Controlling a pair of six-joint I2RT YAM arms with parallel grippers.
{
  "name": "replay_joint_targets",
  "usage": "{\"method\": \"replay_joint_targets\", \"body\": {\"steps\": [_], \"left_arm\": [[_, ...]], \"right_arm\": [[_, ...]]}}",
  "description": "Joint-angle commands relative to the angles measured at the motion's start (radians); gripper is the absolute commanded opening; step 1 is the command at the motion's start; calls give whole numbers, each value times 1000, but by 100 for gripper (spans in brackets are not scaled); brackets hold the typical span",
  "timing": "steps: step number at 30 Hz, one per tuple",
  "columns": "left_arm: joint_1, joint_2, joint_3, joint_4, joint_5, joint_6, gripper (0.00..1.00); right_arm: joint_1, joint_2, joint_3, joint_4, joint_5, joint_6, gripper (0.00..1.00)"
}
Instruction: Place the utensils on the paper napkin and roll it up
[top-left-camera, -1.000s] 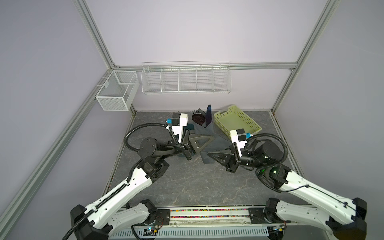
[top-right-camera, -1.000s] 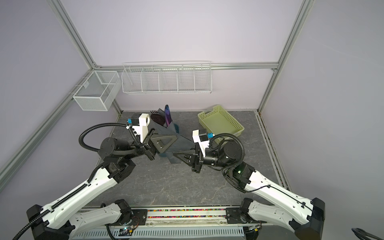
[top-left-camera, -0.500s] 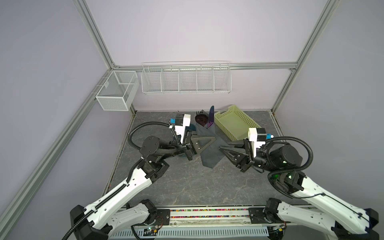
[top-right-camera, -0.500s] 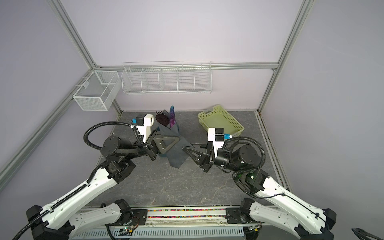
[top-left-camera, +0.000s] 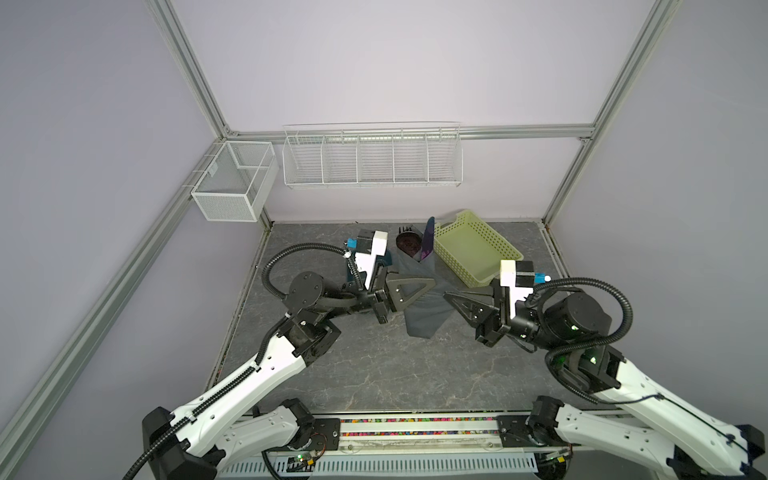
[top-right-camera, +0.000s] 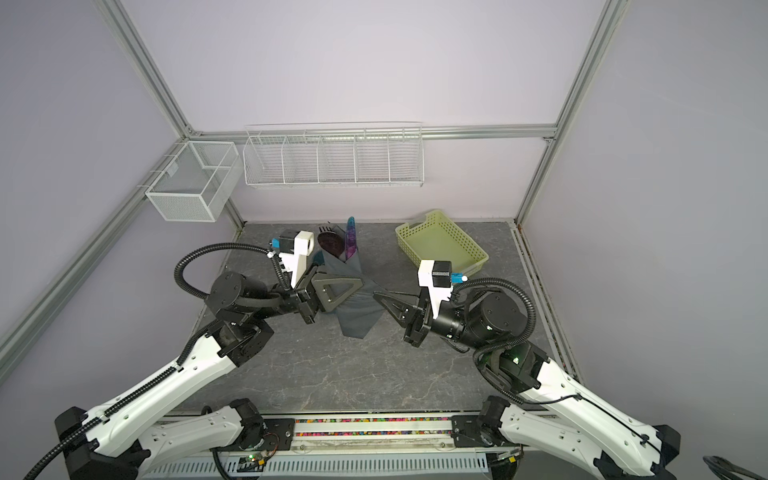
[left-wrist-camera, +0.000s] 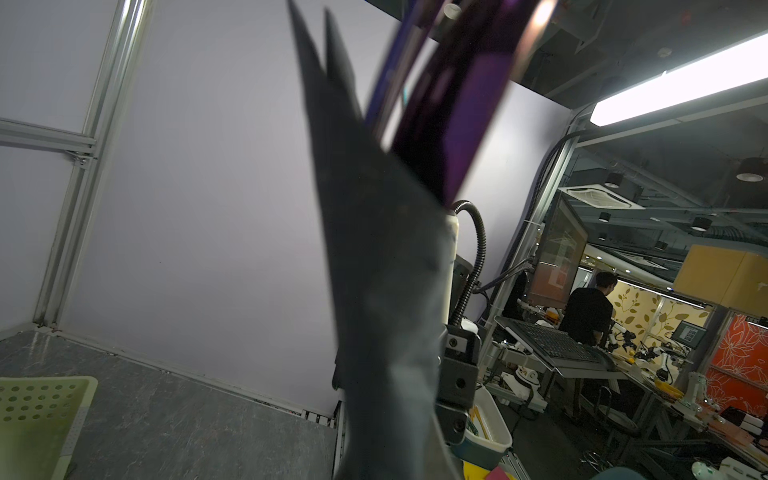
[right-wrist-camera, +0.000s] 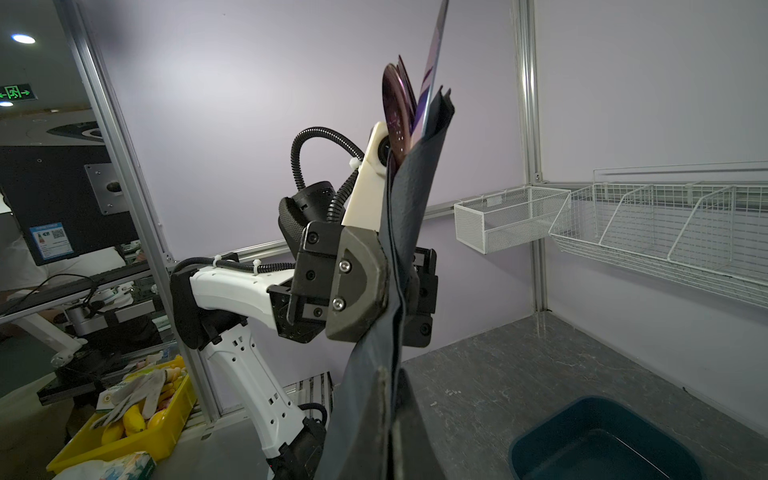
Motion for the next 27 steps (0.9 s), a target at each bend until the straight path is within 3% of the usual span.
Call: {"method": "replay_joint_targets", "body": {"steps": [1, 20, 27], "left_arm": [[8, -25, 29, 72, 9, -15, 5], [8, -15, 22, 111, 16, -42, 11], [8, -9, 24, 118, 25, -51, 4]], "right_arm": [[-7, -53, 21, -22, 63, -46, 6], [-8, -83, 24, -65, 87, -57, 6], [-8, -87, 23, -83, 102, -61, 6]]}}
